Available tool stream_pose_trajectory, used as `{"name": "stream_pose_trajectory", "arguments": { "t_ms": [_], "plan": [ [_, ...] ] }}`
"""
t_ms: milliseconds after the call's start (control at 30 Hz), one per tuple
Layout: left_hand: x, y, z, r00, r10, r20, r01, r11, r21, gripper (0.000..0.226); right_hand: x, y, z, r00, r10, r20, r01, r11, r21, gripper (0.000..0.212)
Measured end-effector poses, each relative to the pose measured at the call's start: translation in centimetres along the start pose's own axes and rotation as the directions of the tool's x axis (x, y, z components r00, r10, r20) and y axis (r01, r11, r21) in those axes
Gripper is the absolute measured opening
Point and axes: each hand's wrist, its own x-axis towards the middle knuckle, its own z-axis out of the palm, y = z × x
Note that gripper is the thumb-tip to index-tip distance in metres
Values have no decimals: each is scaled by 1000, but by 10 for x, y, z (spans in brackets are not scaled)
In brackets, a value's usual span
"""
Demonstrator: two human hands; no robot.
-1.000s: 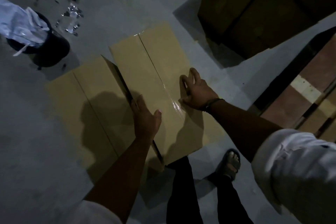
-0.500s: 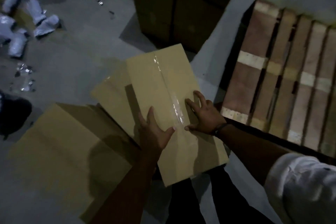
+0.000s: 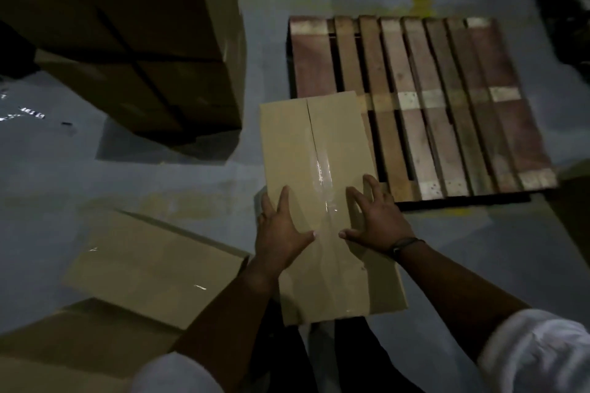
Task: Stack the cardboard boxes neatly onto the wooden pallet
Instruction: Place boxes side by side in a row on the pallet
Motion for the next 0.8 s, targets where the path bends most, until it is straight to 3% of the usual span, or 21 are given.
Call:
{"name": "stream_pose_trajectory", "arguments": {
  "t_ms": [333,800],
  "plan": [
    [67,33,60,993,-13,121,-1,994,114,129,56,79,34,1000,27,6,-28,996,84,101],
    [197,48,125,996,-85,40,82,994,77,130,186,152,67,998,-48,-45,54,987,149,91]
  ]
}}
